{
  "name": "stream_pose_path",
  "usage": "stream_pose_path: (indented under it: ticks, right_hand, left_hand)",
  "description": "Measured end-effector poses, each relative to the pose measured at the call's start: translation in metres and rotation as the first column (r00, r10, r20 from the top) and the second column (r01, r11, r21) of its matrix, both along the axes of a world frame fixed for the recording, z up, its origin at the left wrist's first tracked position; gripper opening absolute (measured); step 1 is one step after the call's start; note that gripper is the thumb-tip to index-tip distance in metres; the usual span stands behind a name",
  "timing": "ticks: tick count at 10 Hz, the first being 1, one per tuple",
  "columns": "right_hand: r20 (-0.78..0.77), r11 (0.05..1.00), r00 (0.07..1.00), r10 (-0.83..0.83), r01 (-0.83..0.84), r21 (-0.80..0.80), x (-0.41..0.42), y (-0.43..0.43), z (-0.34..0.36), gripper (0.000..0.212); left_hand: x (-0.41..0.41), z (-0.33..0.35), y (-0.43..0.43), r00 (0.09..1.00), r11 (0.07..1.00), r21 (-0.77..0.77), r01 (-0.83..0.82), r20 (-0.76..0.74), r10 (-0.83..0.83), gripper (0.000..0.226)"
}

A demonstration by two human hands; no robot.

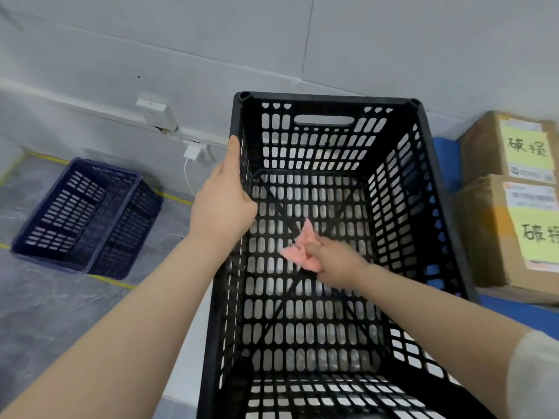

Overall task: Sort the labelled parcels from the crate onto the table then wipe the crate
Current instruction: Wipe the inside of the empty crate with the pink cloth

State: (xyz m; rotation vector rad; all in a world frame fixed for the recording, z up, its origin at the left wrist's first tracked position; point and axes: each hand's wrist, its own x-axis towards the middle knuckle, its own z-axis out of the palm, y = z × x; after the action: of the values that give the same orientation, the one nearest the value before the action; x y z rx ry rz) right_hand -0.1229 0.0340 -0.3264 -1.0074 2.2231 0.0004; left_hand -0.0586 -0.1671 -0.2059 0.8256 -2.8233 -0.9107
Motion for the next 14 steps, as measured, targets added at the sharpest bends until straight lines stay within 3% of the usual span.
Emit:
stream_pose_path:
  ticks: [1, 2, 3, 4, 5, 6, 7, 8, 9, 10, 11, 12, 13, 14]
  right_hand:
    - [0.185, 0.968, 0.956, 0.226, -0.242, 0.066, 0.044, 0.021, 0.015, 0.048]
    - [0.35, 0.934, 0.906, 0.237, -0.312, 0.174, 0.058, 0.02, 0.021, 0.035]
    - [0.549, 0.904, 0.832, 0.083, -0.295, 0.31, 0.061, 0.019, 0.017, 0.03]
    - [0.421, 0.84, 0.828, 0.372, -0.493, 0.228, 0.068, 0.037, 0.001, 0.048]
    - [0.499, 0.813, 0.815, 0.295, -0.489, 0.317, 0.034, 0.013, -0.008, 0.057]
    - [0.37, 0.81, 0.915, 0.16, -0.336, 0.48, -0.001, -0.021, 0.028, 0.056]
    - [0.287, 0.774, 0.949, 0.13, -0.278, 0.569, -0.023, -0.033, 0.042, 0.06]
    - [0.099, 0.805, 0.98, 0.174, -0.199, 0.559, -0.065, -0.045, 0.044, 0.067]
    - [-0.261, 0.925, 0.963, 0.062, 0.043, 0.378, -0.119, -0.051, 0.051, 0.065]
    - [-0.377, 0.905, 0.926, -0.001, 0.161, 0.394, -0.148, -0.05, 0.033, 0.057]
    - [-0.326, 0.88, 0.938, -0.12, 0.253, 0.403, -0.137, -0.052, 0.03, 0.052]
    - [-0.367, 0.899, 0.928, 0.069, 0.101, 0.425, -0.123, -0.034, 0.03, 0.047]
    - [-0.389, 0.909, 0.921, 0.005, 0.158, 0.385, -0.096, -0.019, 0.025, 0.079]
    - [-0.388, 0.814, 0.895, 0.219, 0.052, 0.579, -0.072, -0.008, 0.006, 0.119]
  left_hand:
    - [0.001, 0.002, 0.002, 1.0, 1.0, 0.005, 0.003, 0.005, -0.003, 0.087]
    - [0.002, 0.003, 0.001, 1.0, 1.0, 0.021, 0.0, 0.008, -0.001, 0.087]
    - [0.0, 0.003, 0.001, 1.0, 1.0, 0.025, 0.005, 0.009, -0.005, 0.087]
    - [0.001, 0.002, 0.0, 1.0, 1.0, 0.02, 0.002, 0.007, -0.003, 0.087]
    - [0.001, 0.002, 0.0, 1.0, 1.0, 0.02, 0.005, 0.005, -0.005, 0.087]
    - [0.0, 0.001, -0.001, 1.0, 1.0, 0.021, 0.01, -0.001, -0.01, 0.087]
    - [0.0, -0.002, -0.001, 1.0, 1.0, 0.011, 0.012, -0.001, -0.012, 0.087]
    - [-0.001, -0.003, -0.003, 1.0, 1.0, 0.001, 0.019, -0.005, -0.019, 0.087]
    - [-0.001, -0.004, -0.003, 1.0, 1.0, -0.008, 0.02, -0.011, -0.02, 0.087]
    - [-0.002, -0.005, -0.003, 1.0, 1.0, -0.014, 0.011, -0.001, -0.011, 0.088]
    - [-0.001, -0.005, -0.002, 1.0, 1.0, -0.027, -0.001, 0.005, 0.001, 0.088]
    - [0.0, -0.005, 0.001, 1.0, 0.999, -0.044, -0.006, 0.018, 0.006, 0.089]
    - [0.0, -0.003, 0.003, 1.0, 0.999, -0.038, -0.021, 0.018, 0.022, 0.088]
    - [0.0, -0.002, 0.003, 1.0, 0.999, -0.036, -0.018, 0.021, 0.019, 0.089]
